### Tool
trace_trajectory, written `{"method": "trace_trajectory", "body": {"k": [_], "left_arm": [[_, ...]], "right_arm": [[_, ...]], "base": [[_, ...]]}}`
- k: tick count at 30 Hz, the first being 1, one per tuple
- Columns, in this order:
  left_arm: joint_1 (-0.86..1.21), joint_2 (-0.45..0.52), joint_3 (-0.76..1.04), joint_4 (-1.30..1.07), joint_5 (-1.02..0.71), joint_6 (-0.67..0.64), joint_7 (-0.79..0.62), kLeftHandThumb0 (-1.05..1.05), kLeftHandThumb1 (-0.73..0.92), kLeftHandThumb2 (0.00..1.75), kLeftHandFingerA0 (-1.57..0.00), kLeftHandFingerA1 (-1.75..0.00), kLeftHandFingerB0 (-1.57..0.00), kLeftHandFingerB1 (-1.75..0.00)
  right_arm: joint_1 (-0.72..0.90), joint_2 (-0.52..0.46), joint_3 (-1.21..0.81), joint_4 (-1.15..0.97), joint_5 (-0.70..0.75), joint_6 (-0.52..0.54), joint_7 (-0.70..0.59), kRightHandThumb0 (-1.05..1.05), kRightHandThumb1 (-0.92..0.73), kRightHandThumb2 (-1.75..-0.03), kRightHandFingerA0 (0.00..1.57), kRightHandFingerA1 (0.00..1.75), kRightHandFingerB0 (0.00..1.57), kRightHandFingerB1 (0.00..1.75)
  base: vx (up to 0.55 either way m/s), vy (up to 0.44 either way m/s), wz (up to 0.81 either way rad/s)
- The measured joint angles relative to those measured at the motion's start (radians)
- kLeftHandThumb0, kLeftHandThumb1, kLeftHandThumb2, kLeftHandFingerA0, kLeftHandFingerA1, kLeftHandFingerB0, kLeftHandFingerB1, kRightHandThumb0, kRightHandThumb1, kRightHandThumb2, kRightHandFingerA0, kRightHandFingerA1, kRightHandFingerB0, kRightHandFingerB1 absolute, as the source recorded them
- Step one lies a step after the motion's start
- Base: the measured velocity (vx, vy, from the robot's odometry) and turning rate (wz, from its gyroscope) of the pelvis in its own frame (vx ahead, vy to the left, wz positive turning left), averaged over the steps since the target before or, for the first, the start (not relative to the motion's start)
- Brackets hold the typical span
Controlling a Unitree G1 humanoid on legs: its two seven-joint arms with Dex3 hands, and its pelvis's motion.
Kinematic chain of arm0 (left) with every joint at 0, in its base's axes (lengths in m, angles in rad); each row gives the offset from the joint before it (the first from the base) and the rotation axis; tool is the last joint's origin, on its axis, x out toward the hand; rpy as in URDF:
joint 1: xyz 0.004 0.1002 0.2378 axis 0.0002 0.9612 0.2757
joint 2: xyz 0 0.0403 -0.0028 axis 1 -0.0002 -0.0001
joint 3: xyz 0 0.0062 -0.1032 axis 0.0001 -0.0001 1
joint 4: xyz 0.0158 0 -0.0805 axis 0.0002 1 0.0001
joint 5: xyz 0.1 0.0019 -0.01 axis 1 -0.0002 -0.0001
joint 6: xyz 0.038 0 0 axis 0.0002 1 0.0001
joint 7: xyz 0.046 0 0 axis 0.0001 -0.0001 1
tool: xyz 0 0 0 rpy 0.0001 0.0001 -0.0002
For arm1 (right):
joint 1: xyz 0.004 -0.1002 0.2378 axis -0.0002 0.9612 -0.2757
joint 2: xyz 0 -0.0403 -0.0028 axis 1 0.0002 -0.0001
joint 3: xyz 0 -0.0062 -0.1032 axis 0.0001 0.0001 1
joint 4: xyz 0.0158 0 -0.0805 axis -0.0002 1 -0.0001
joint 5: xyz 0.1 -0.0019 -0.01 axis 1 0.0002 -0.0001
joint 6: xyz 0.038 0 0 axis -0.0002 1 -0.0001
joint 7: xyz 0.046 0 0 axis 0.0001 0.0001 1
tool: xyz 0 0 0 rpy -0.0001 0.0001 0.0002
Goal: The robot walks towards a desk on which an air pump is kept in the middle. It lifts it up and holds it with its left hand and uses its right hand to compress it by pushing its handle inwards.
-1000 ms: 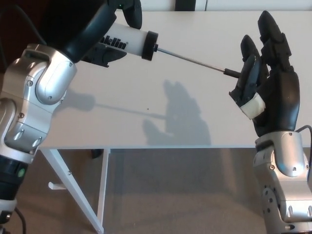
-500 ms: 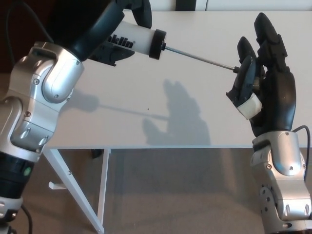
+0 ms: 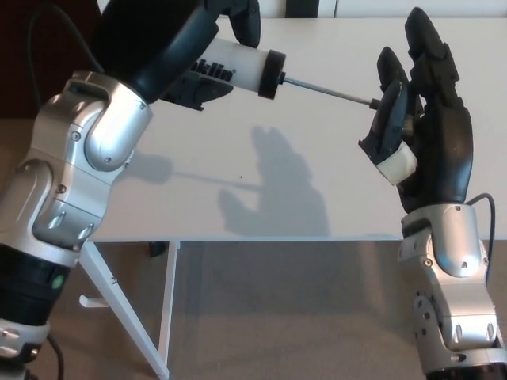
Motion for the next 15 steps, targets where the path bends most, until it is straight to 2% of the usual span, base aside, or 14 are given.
{"method": "trace_trajectory", "body": {"k": [3, 4, 6, 7, 8, 9, 11, 12, 15], "left_arm": [[0.002, -0.011, -0.011, -0.008, 0.003, 0.008, -0.001, -0.05, 0.63, 0.56, -0.62, -1.75, -0.42, -1.66], [0.002, -0.015, -0.013, -0.01, 0.004, 0.01, -0.001, -0.23, 0.6, 0.55, -0.7, -1.68, -0.79, -0.64], [0.002, -0.024, -0.02, -0.015, 0.006, 0.015, -0.001, -0.23, 0.6, 0.55, -0.7, -1.68, -0.79, -0.64], [0.002, -0.027, -0.024, -0.019, 0.008, 0.018, -0.001, -0.19, 0.57, 0.58, -0.81, -1.55, -0.8, -0.56], [0.002, -0.031, -0.028, -0.023, 0.011, 0.022, -0.002, -0.19, 0.57, 0.58, -0.81, -1.55, -0.8, -0.56], [0.002, -0.039, -0.035, -0.033, 0.017, 0.03, -0.005, -0.15, 0.59, 0.59, -0.82, -1.51, -0.79, -0.63], [0.002, -0.045, -0.04, -0.038, 0.022, 0.034, -0.007, -0.15, 0.59, 0.59, -0.82, -1.51, -0.79, -0.63], [0.002, -0.045, -0.04, -0.038, 0.022, 0.034, -0.007, -0.18, 0.65, 0.59, -0.92, -1.32, -0.75, -0.6], [0.0, -0.057, -0.057, -0.043, 0.033, 0.041, -0.008, -0.19, 0.66, 0.61, -0.9, -1.35, -0.74, -0.62]], "right_arm": [[-0.009, 0.003, 0.007, 0.001, -0.002, -0.001, -0.007, -0.88, -0.82, -1.12, 0.03, 0.15, 0.03, 0.13], [-0.012, 0.004, 0.009, 0.002, -0.003, -0.001, -0.01, -0.85, -0.81, -1.11, 0.04, 0.17, 0.04, 0.15], [-0.017, 0.005, 0.012, 0.005, -0.004, -0.002, -0.014, -0.85, -0.81, -1.11, 0.04, 0.17, 0.04, 0.15], [-0.021, 0.006, 0.015, 0.008, -0.005, -0.005, -0.015, -0.81, -0.79, -1.11, 0.0, 0.16, 0.0, 0.16], [-0.025, 0.007, 0.017, 0.011, -0.005, -0.008, -0.016, -0.81, -0.79, -1.11, 0.0, 0.16, 0.0, 0.16], [-0.034, 0.01, 0.021, 0.017, -0.005, -0.018, -0.017, -0.76, -0.79, -1.1, 0.0, 0.18, 0.0, 0.18], [-0.041, 0.013, 0.025, 0.021, -0.004, -0.023, -0.017, -0.76, -0.79, -1.1, 0.0, 0.18, 0.0, 0.18], [-0.041, 0.013, 0.025, 0.021, -0.004, -0.023, -0.017, -0.73, -0.77, -1.1, 0.0, 0.19, 0.0, 0.21], [-0.055, 0.019, 0.03, 0.039, 0.005, -0.038, -0.009, -0.75, -0.79, -1.11, 0.0, 0.17, 0.0, 0.19]], "base": [[0.0, 0.0, 0.0], [0.0, 0.0, 0.0], [0.0, 0.0, 0.0], [0.0, 0.0, 0.0], [0.0, 0.0, 0.0], [0.0, 0.0, 0.0], [0.0, 0.0, 0.0], [0.0, 0.0, 0.0], [0.0, 0.0, 0.0]]}}
